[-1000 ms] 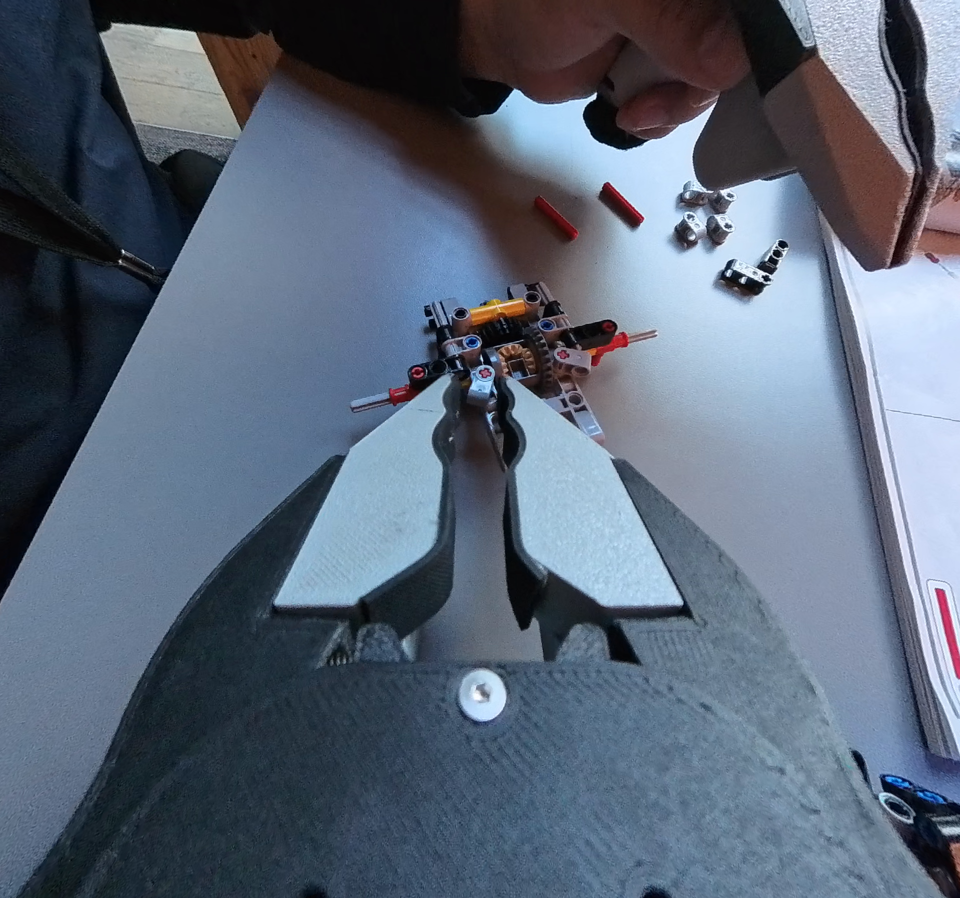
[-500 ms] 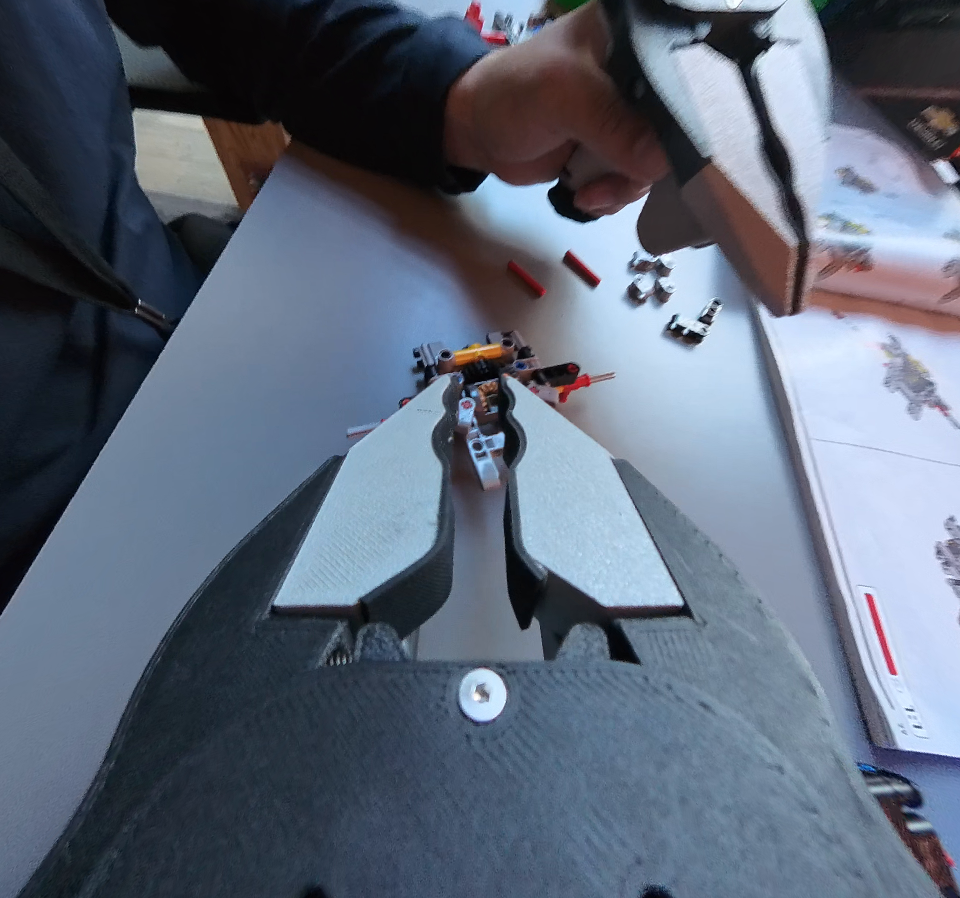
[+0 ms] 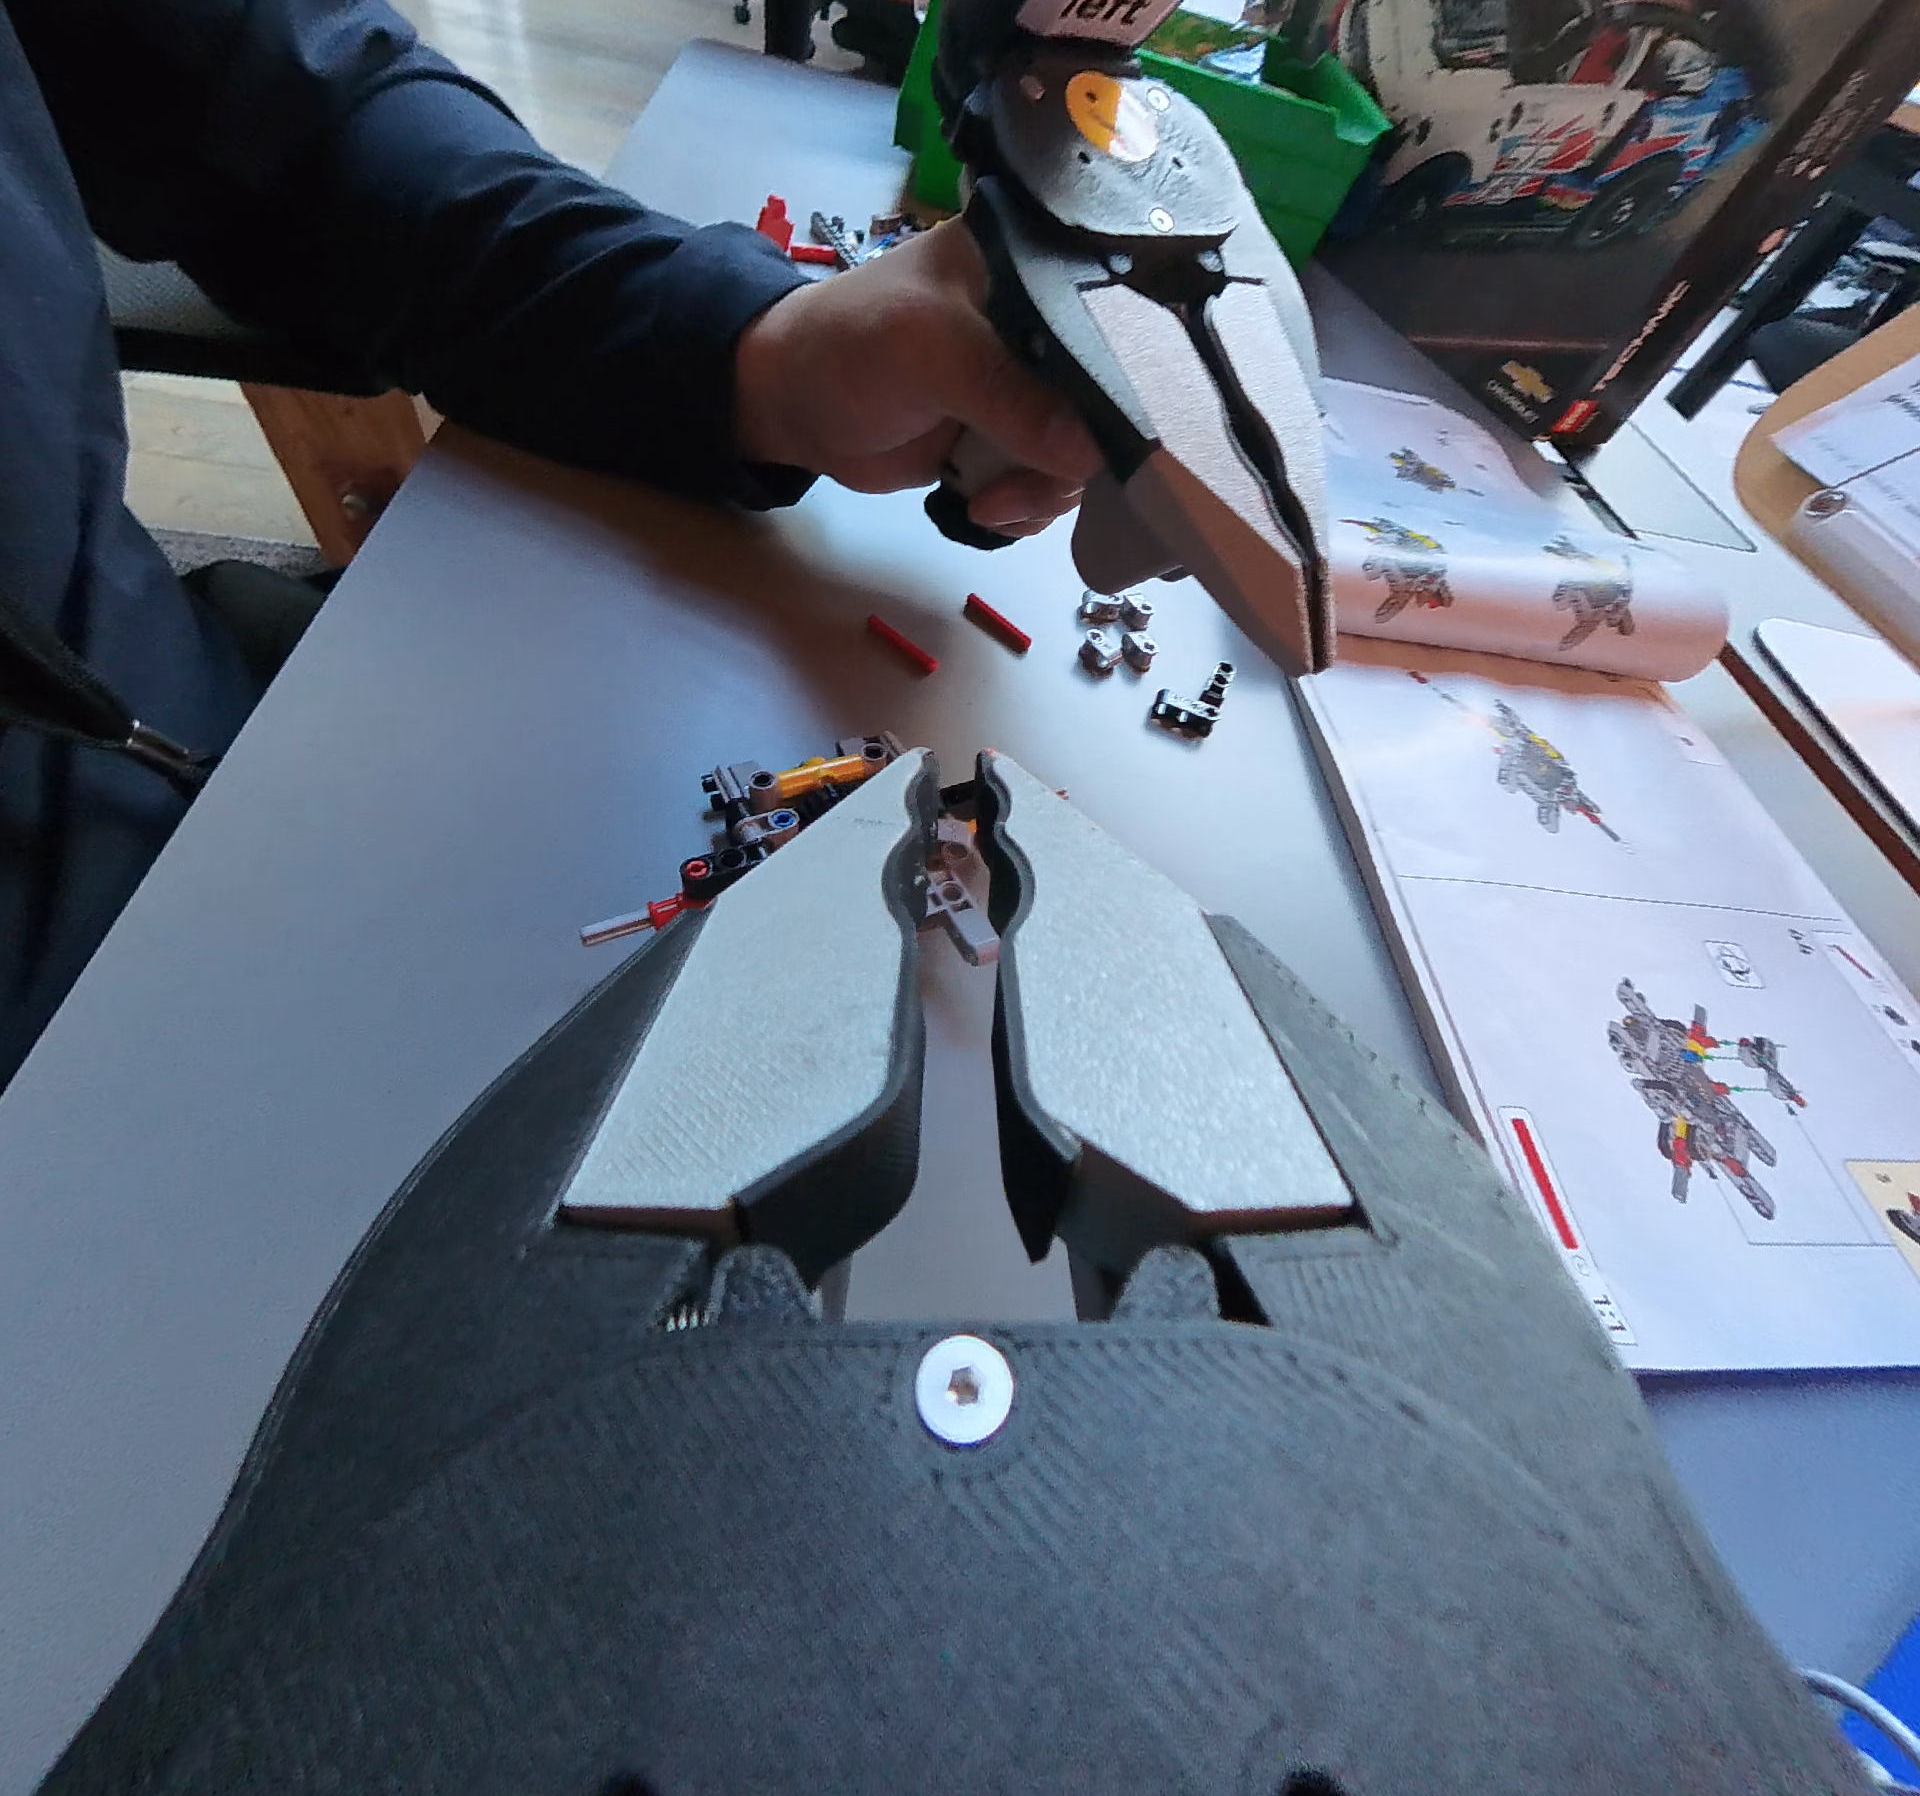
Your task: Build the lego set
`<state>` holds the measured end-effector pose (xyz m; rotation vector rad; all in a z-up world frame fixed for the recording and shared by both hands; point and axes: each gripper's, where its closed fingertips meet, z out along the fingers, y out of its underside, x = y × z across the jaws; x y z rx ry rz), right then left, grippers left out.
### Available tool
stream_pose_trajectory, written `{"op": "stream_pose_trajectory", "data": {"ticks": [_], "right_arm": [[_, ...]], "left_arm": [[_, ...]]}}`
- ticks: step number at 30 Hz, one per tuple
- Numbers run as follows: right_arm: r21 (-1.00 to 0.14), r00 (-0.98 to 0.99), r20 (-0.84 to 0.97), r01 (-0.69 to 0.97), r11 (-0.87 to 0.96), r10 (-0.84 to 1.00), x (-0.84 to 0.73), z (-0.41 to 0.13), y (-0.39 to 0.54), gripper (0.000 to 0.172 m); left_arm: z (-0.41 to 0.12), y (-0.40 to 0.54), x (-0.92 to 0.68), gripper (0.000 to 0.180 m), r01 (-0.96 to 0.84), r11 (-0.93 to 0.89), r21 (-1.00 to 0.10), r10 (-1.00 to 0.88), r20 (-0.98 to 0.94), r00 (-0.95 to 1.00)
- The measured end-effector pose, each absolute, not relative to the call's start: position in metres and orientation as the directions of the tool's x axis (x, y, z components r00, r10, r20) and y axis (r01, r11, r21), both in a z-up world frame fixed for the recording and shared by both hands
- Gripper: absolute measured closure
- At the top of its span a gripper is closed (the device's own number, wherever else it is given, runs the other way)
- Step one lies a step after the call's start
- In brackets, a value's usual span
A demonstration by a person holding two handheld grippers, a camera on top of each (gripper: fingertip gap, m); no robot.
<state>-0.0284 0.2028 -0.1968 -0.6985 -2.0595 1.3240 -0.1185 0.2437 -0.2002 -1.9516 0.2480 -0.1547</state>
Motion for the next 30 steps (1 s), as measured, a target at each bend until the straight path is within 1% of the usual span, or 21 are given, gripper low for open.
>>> {"op": "stream_pose_trajectory", "data": {"ticks": [30], "right_arm": [[-0.916,-0.681,0.223,0.098,0.388,0.697,-0.0287,-0.1968,0.2030,0.172]], "left_arm": [[-0.1997,0.2436,-0.1167,0.180,-0.107,-0.367,-0.924,-0.249,-0.012,0.968]]}}
